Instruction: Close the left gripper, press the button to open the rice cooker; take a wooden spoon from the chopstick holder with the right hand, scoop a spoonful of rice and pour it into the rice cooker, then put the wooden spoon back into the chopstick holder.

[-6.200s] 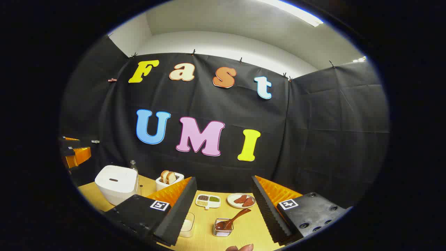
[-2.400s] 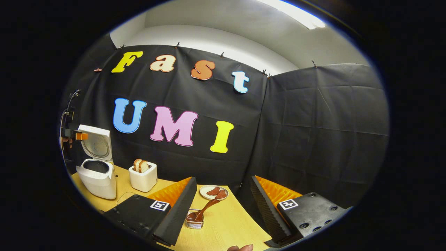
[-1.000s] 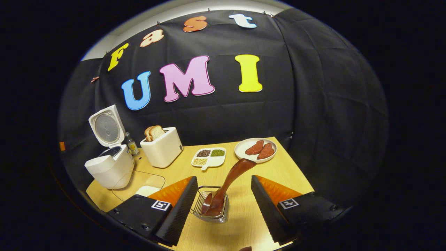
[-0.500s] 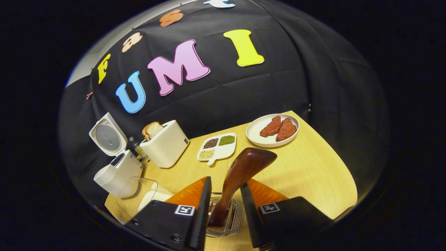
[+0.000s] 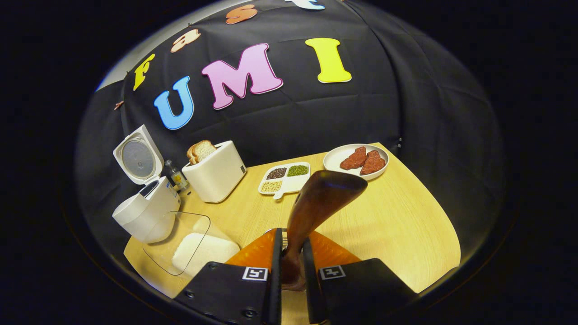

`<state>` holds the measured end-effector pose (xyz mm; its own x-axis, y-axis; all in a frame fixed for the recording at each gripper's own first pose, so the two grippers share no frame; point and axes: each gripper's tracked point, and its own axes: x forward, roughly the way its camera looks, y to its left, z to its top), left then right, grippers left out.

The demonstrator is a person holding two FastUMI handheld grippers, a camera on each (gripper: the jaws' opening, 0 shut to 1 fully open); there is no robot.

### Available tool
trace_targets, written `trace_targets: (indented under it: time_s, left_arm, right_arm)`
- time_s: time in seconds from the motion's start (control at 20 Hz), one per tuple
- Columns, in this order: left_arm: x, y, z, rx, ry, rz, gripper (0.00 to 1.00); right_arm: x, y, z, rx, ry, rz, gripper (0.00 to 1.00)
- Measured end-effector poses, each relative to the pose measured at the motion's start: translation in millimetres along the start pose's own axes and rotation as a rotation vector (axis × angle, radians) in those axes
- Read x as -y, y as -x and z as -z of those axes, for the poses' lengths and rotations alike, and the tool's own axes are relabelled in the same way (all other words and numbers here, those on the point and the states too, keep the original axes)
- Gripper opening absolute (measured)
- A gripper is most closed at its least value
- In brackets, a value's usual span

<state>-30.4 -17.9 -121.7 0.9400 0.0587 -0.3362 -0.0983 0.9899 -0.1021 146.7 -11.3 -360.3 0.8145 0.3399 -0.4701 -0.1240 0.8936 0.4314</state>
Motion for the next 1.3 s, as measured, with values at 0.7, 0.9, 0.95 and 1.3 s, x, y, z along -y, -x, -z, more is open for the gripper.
trace_targets:
  time_s: [0.7, 0.9, 0.95, 1.3]
  left_arm:
    - [-23.7, 14.7, 5.3, 0.027, 0.044, 0.044, 0.95]
    - [-35.7, 12.3, 5.8, 0.035, 0.036, 0.068, 0.95]
    - [-39.5, 10.7, 4.7, 0.033, 0.038, 0.068, 0.95]
    - [-63.1, 1.2, 5.7, 0.018, 0.051, 0.075, 0.94]
  right_arm:
    - [-27.2, 53.8, -80.5, 0.115, -0.008, 0.026, 0.14]
    - [-72.6, 71.4, -100.6, 0.160, 0.035, -0.016, 0.14]
    - [-88.6, 73.5, -102.8, 0.167, 0.042, -0.033, 0.13]
    - [-186.7, 57.3, -73.5, 0.124, 0.224, -0.119, 0.14]
